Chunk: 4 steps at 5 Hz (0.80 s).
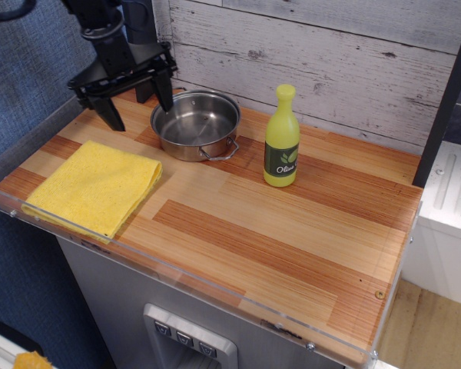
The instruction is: Move the pan into the empty corner of the table.
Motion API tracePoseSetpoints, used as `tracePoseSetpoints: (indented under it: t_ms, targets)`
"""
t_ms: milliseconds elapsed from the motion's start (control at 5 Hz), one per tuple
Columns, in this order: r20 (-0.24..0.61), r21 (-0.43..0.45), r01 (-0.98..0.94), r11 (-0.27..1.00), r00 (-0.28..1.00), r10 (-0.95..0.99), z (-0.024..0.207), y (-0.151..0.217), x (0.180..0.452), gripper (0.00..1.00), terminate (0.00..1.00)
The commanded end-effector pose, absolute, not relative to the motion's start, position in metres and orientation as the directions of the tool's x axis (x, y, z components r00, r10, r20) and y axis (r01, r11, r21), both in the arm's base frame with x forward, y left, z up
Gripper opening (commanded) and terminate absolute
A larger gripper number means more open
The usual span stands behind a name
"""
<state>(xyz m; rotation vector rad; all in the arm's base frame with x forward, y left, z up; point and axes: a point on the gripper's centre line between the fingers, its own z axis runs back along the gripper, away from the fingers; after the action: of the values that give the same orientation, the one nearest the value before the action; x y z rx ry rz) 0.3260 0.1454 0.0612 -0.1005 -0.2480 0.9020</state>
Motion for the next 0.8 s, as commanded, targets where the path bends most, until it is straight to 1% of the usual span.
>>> tracePoseSetpoints:
  t_ms: [0,200,400,600]
  targets:
    - [0.171,-0.141,-0.753,0.642,0.62,0.765,0.046,0.1462,0.3329,1.0,0.0]
    - [0.172,-0.139,-0.752,0.644,0.622,0.764,0.0424,0.1457,0.3331,1.0,0.0]
    - [0.176,-0.138,-0.75,0.647,0.624,0.762,0.0396,0.146,0.3333,0.0,0.0]
    - [0.174,-0.124,-0.749,0.651,0.63,0.757,0.0367,0.1449,0.3345,0.0,0.0]
